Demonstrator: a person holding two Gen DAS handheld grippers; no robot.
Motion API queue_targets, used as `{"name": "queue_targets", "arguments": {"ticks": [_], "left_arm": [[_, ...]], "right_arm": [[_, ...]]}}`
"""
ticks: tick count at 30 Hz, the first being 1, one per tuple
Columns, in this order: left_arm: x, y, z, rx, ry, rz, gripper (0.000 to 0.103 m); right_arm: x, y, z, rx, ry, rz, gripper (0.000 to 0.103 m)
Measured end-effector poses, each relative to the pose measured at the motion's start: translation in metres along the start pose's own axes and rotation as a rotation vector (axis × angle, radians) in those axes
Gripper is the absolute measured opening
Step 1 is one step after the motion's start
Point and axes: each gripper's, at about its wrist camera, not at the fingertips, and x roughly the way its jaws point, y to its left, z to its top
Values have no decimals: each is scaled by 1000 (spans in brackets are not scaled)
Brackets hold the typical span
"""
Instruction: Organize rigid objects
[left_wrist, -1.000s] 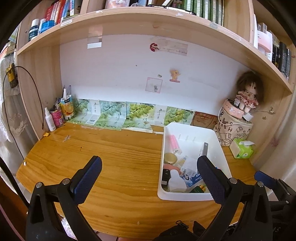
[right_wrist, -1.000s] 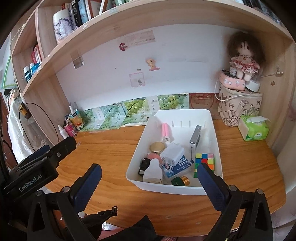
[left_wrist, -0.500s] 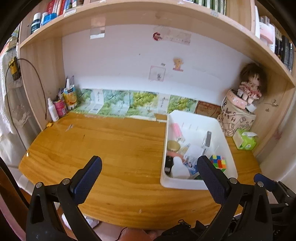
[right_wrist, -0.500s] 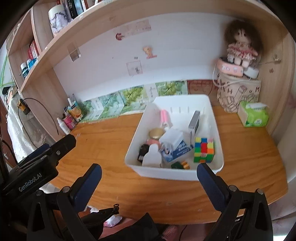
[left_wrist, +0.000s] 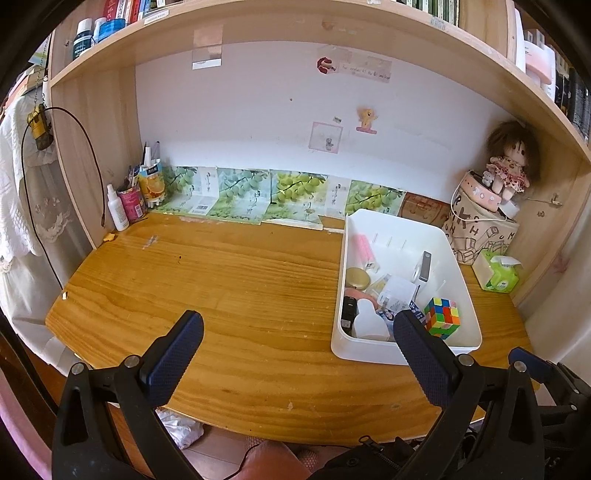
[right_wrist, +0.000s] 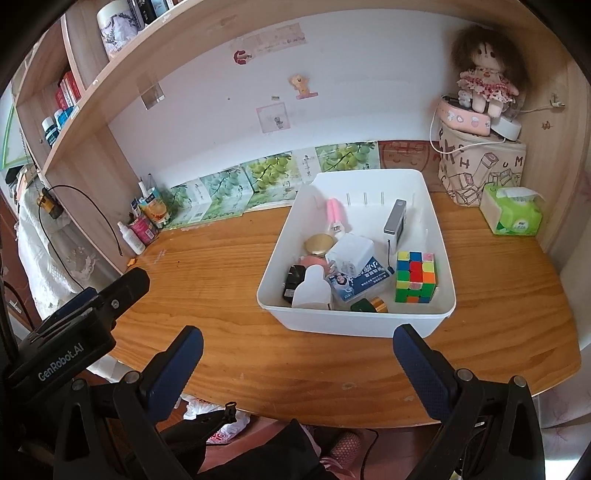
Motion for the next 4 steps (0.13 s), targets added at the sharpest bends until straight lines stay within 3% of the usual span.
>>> {"name": "queue_targets", "arguments": {"ticks": [4], "left_arm": [[-4,0,1,-2,-9,0,102]], "right_arm": [[-2,0,1,-1,-9,-3,103]]}}
